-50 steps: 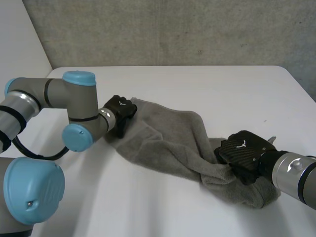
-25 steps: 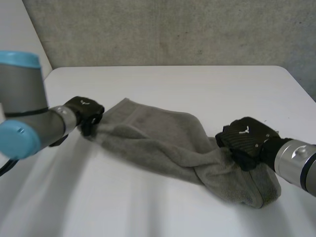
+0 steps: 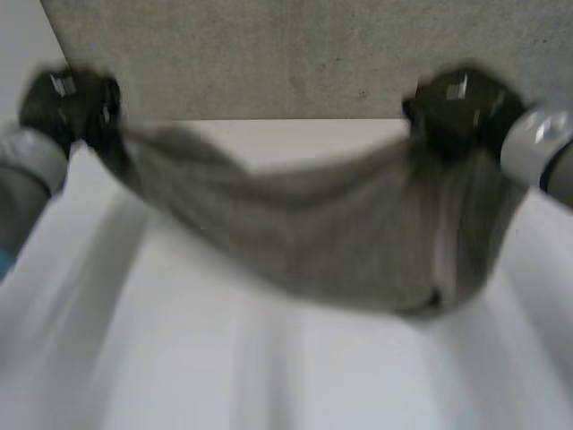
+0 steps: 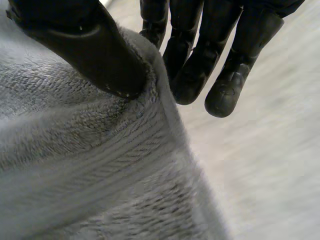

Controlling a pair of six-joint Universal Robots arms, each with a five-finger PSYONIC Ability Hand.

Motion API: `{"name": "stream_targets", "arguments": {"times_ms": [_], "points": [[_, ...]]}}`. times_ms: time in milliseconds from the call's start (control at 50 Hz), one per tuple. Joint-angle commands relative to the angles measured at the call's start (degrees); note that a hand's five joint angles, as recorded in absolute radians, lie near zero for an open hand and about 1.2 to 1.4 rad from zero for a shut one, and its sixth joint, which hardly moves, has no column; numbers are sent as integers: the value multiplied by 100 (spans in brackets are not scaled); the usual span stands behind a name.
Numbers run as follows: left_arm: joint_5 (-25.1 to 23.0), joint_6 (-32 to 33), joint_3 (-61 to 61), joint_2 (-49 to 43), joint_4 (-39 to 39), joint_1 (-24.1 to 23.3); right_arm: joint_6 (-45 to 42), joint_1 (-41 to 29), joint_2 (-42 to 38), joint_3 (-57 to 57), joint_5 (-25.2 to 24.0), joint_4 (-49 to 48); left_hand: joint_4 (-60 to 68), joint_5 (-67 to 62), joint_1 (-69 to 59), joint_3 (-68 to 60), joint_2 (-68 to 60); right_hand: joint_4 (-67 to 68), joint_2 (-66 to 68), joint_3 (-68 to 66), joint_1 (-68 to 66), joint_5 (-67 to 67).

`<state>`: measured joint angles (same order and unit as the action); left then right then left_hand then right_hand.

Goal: Fold the towel.

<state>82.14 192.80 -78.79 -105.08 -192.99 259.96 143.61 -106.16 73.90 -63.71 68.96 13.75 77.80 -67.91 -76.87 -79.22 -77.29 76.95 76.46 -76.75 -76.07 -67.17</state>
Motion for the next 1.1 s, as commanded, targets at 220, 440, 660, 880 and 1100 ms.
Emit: {"name": "stream_targets", "arguments": {"times_ms": [220,440,660,880,1100], "points": [[1506,-1157,4556,-1471,-247,-622,792,-475,318,730,436,-2678,220,-209,-313,-78,-271,305,354,-325,-393,-283],[689,-1649,470,-478,-951,-68,493,-414,292,-1018,-295,-1964,220,-209,-313,-78,-271,305,354,-325,-393,-283],[-585,-1605,-3310,-162,-3517,196,309,-405,20,-3040,-252,-2165,220,-209,-313,-78,-271,305,354,-325,-393,-283],[-1051,-1245,-4848,753,-3570,811,212,-142,527,-4026,-216,-2175,220,-209,-313,-78,-271,305,354,-325,-393,-283],[-1640,-489,-5244,2122,-2613,1365,326,17,1048,-4448,-295,-2218,-5207,5218,5115,5350,5157,305,354,-325,-393,-283]]}}
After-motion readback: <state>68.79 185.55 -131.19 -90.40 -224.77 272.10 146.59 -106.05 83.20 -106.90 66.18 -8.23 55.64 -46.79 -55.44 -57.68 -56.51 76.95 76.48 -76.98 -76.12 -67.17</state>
